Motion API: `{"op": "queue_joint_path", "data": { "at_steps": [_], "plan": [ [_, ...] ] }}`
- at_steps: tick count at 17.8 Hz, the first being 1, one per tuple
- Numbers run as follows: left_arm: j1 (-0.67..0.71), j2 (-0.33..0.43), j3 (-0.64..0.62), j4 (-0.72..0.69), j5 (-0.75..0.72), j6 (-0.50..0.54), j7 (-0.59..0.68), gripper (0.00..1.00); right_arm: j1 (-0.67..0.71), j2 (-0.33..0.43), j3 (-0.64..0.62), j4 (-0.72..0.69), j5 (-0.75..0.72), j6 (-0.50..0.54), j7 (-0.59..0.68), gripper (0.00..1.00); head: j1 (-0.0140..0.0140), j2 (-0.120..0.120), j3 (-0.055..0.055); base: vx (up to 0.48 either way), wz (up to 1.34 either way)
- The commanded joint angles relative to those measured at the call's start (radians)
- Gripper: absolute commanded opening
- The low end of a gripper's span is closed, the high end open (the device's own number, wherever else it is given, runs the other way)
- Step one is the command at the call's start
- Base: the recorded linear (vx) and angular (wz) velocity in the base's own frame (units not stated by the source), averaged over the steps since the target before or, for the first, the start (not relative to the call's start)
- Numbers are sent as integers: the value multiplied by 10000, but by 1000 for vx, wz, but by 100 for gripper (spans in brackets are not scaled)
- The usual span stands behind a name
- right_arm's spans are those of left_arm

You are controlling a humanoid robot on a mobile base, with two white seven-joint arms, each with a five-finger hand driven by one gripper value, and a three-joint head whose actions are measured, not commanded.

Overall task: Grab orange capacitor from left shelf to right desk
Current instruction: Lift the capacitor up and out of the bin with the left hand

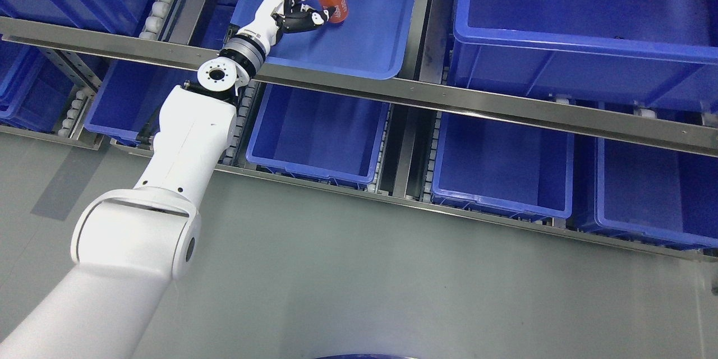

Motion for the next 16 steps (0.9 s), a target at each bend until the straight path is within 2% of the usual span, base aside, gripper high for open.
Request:
{"op": "queue_joint_path", "data": {
  "at_steps": [1,6,9,12,16],
  "plan": [
    [408,175,2424,-2749,818,-419,-334,2,199,-175,-123,-175,31,8,6,100,0,0,0,0,0],
    [2401,175,2272,-7137,2231,-296,-30,2,199,-175,-123,-175,31,8,6,100,0,0,0,0,0],
    [3857,175,1355,-9223,2661,-555,919,4,199,-175,-123,-175,31,8,6,100,0,0,0,0,0],
    [5620,175,-71,-10027,2923,-2284,1505,4,199,-175,-123,-175,31,8,6,100,0,0,0,0,0],
    [6852,175,-658,-10135,2908,-3210,1429,4,199,-175,-123,-175,31,8,6,100,0,0,0,0,0]
  ]
}}
